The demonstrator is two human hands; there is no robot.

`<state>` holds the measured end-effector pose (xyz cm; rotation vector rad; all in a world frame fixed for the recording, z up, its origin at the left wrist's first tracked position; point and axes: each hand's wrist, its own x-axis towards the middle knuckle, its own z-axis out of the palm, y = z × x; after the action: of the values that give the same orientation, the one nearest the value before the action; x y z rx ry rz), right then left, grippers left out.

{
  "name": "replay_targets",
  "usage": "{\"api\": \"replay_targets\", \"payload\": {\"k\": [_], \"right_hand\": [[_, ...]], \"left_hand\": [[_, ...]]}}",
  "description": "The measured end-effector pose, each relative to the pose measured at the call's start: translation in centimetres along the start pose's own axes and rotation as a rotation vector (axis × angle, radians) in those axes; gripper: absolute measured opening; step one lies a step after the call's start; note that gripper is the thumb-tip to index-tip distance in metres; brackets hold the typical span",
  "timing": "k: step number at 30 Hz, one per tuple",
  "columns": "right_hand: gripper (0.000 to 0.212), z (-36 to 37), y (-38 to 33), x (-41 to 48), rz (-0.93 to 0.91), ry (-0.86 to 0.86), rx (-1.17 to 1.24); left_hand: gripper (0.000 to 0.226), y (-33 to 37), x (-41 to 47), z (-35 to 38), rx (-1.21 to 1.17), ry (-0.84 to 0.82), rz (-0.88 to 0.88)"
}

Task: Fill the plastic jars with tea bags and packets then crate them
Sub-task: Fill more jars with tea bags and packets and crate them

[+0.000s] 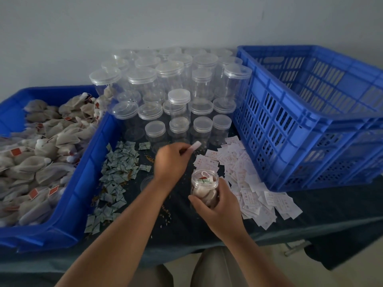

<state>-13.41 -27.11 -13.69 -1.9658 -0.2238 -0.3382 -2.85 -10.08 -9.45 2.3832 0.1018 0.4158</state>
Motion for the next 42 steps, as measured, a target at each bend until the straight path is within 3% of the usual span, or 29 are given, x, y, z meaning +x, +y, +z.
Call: {"api": "replay_targets", "payload": {"k": [2, 4, 6, 11, 17, 22, 26, 29, 31, 33, 35, 38, 42], "right_hand": [[0.042, 0.0, 0.1, 0.0, 0.000, -0.002, 0.005], [0.040, 0.1, 0.2, 0.0, -0.008, -0.008, 0.004], [0.041, 0.1, 0.3, -0.1, -0.002, -0.015, -0.006], [0.040, 0.1, 0.4, -0.1, -0.007, -0.028, -0.025], [0.041, 0.2, 0.4, -0.3, 0.003, -0.044, -0.044], [0.034, 0.3, 0.9, -0.3, 0.004, -0.100, -0.095], [0.036, 0.4, 1.0, -0.3, -0.020, -0.090, -0.099], [0.042, 0.4, 0.9, -0.3, -0.055, -0.060, -0.082], [0.045, 0.4, 0.7, -0.3, -0.063, -0.049, -0.074], [0.045, 0.4, 0.6, -0.4, -0.064, -0.049, -0.060], [0.046, 0.4, 0.6, -0.3, -0.064, -0.050, -0.049], [0.048, 0.4, 0.5, -0.3, -0.052, -0.047, -0.045], [0.051, 0.3, 0.4, -0.4, -0.060, -0.055, -0.058]], "left_hand": [[0.018, 0.9, -0.8, -3.0, -0.156, 0.010, -0.015], [0.006, 1.8, -2.1, -5.9, -0.285, -0.092, 0.036], [0.010, 2.4, -3.5, -8.0, -0.318, -0.218, 0.144], [0.025, 2.7, -5.1, -9.3, 0.048, -0.462, 0.334], [0.034, 2.8, -6.4, -8.9, 0.052, -0.354, 0.405], [0.059, 2.8, -8.1, -8.3, 0.280, -0.494, 0.536], [0.064, 2.9, -8.6, -8.8, 0.269, -0.380, 0.495], [0.037, 1.7, -8.3, -9.4, 0.135, -0.149, 0.423], [0.026, -0.3, -7.6, -9.9, 0.187, -0.054, 0.281], [0.040, -2.7, -7.2, -9.7, 0.398, -0.185, 0.093], [0.053, -4.7, -7.3, -8.8, 0.599, -0.323, 0.014], [0.046, -6.0, -7.8, -7.0, 0.466, -0.209, -0.054], [0.078, -6.4, -7.9, -5.8, 0.285, -0.083, -0.122]]}}
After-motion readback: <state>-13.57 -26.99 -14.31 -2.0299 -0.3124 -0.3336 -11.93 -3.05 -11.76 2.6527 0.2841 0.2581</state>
